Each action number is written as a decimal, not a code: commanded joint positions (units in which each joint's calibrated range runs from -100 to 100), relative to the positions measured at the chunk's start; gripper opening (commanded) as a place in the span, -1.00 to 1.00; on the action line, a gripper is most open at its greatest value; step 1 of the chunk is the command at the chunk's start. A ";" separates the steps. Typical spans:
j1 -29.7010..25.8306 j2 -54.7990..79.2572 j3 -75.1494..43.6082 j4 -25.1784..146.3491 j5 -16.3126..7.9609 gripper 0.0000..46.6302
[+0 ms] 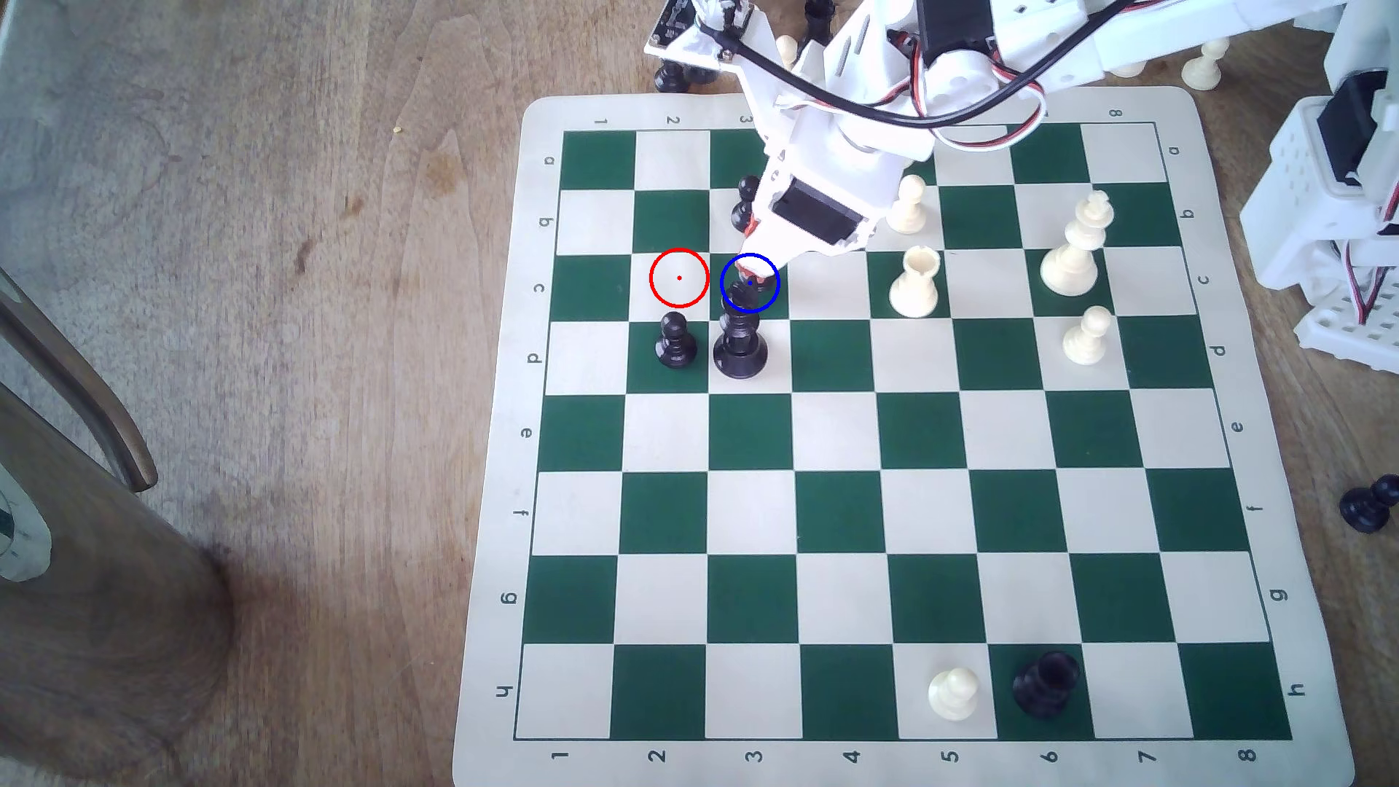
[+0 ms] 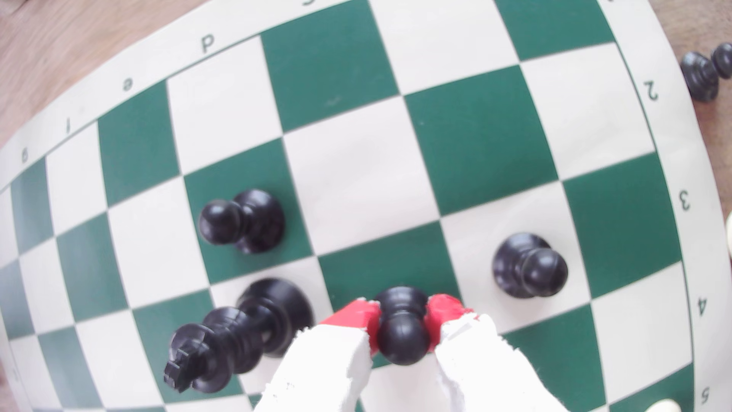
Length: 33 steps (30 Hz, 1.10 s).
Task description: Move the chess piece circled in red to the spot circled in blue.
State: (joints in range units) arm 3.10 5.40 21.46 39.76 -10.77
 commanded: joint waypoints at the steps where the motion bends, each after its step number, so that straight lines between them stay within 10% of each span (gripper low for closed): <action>1: 0.38 -0.82 -1.34 -0.86 0.29 -0.99; 28: -0.24 2.07 -2.61 -3.23 0.10 -0.98; 33: -0.24 1.56 -2.15 -3.89 -0.39 -0.52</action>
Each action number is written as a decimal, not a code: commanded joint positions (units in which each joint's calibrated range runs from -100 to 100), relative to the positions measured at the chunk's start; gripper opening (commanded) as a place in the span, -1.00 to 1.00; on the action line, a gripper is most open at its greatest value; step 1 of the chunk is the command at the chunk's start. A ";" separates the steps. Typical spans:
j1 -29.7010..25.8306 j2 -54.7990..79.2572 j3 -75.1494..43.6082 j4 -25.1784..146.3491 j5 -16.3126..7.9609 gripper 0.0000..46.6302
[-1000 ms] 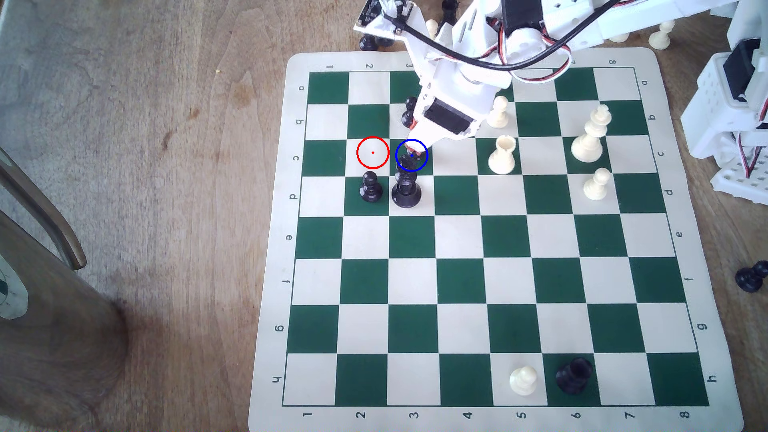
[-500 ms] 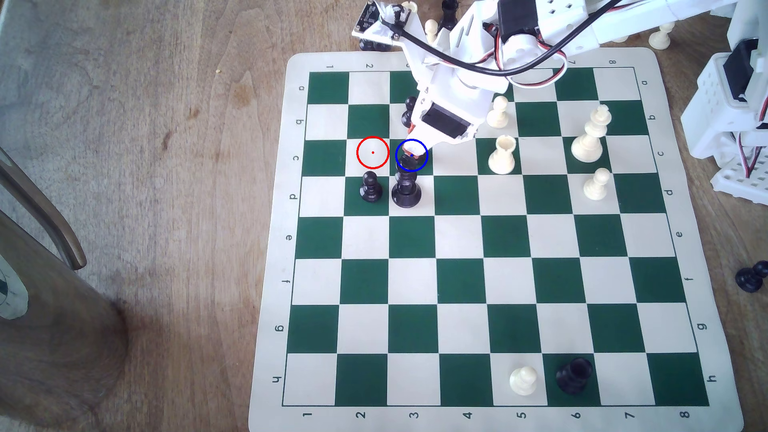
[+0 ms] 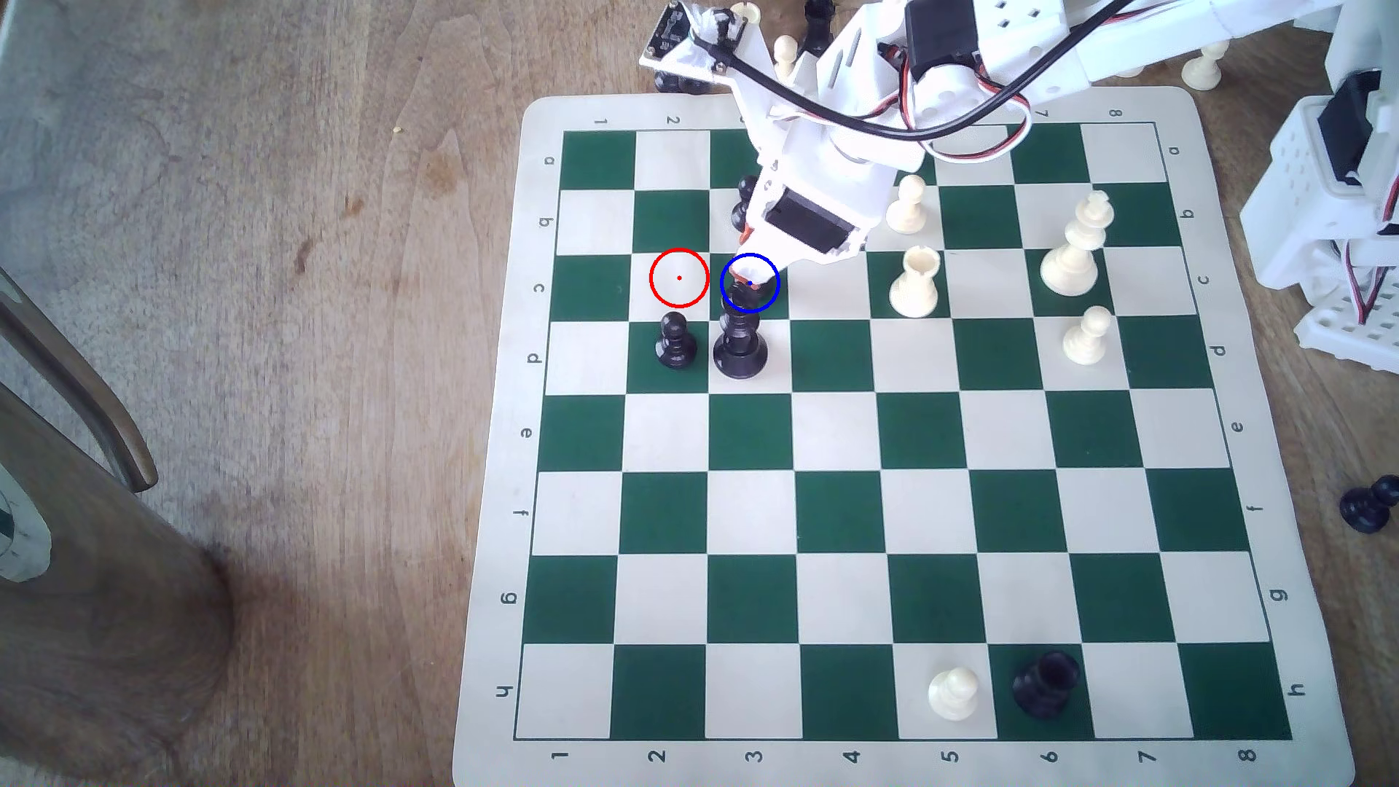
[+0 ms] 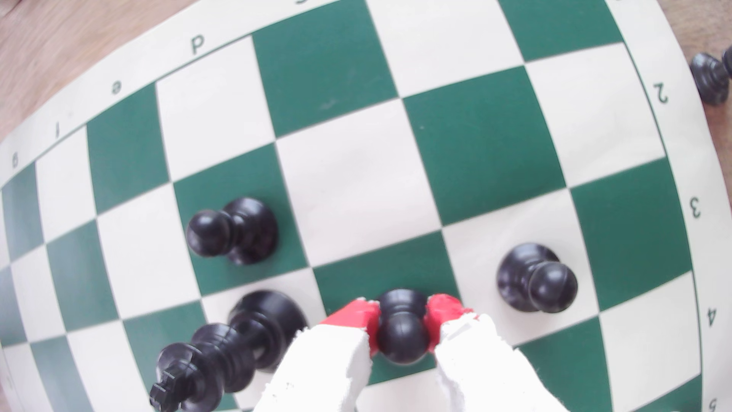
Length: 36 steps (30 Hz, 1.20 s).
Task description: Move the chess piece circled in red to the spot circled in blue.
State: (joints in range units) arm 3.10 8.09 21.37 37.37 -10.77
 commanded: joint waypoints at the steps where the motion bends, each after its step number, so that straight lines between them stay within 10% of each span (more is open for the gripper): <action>1: -0.09 -1.97 -1.34 -1.99 -0.59 -0.43; 36: 1.17 -30.07 10.09 4.48 0.39 -0.27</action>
State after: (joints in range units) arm 5.01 -9.59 29.06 40.00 -10.87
